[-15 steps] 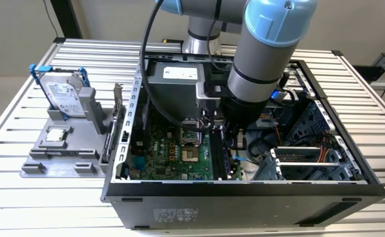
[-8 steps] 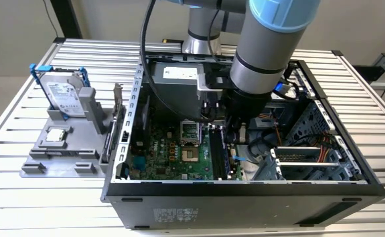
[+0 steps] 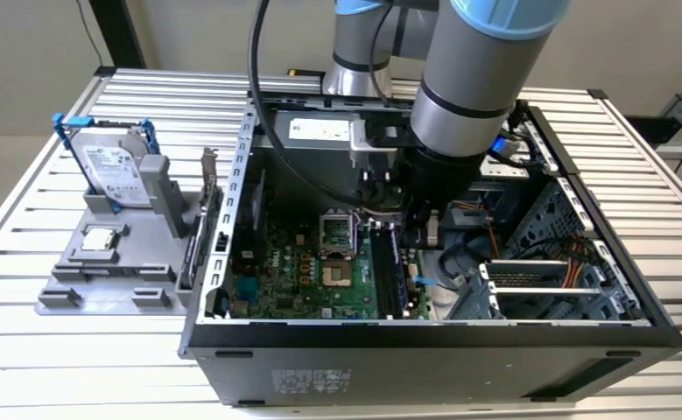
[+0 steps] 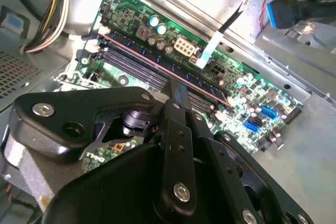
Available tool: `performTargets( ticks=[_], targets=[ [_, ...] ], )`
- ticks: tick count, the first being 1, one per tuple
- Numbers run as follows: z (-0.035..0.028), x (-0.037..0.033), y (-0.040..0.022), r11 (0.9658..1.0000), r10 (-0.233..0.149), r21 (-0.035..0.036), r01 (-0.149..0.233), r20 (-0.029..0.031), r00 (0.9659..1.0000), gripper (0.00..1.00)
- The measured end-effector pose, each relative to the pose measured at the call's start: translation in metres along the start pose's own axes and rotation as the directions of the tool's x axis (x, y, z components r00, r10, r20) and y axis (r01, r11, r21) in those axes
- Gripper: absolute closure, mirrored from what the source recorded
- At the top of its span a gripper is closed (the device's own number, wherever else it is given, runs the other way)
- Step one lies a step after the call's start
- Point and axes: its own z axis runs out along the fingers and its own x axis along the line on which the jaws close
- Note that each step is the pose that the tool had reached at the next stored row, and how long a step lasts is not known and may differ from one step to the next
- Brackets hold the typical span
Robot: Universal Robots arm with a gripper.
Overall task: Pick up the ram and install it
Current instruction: 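Press down the ram until it locks into place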
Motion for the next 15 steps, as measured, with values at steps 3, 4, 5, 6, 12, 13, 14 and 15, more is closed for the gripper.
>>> performTargets(
  ticks=[3, 4, 5, 6, 12, 13, 14, 15],
  targets=[
    [-0.0065, -0.0002, 0.0000, 1.0000, 0.000, 0.0000, 0.000, -0.0005, 1.0000, 1.00],
    [-0.0087, -0.0003, 0.0001, 1.0000, 0.000, 0.0000, 0.000, -0.0006, 1.0000, 1.00],
    [-0.0115, -0.0004, 0.0001, 1.0000, 0.000, 0.0001, 0.000, -0.0008, 1.0000, 1.00],
    [-0.0147, -0.0005, 0.0001, 1.0000, 0.000, 0.0001, 0.000, -0.0009, 1.0000, 1.00],
    [-0.0200, -0.0007, 0.0001, 1.0000, 0.000, -0.0007, 0.000, -0.0010, 1.0000, 1.00],
    [-0.0200, -0.0007, 0.0001, 1.0000, 0.000, -0.0011, 0.000, -0.0011, 1.0000, 1.00],
    [-0.0200, -0.0007, 0.0001, 1.0000, 0.000, -0.0012, 0.000, -0.0011, 1.0000, 1.00],
    [-0.0200, -0.0007, 0.0001, 1.0000, 0.000, -0.0014, 0.000, -0.0011, 1.0000, 1.00]
  ],
)
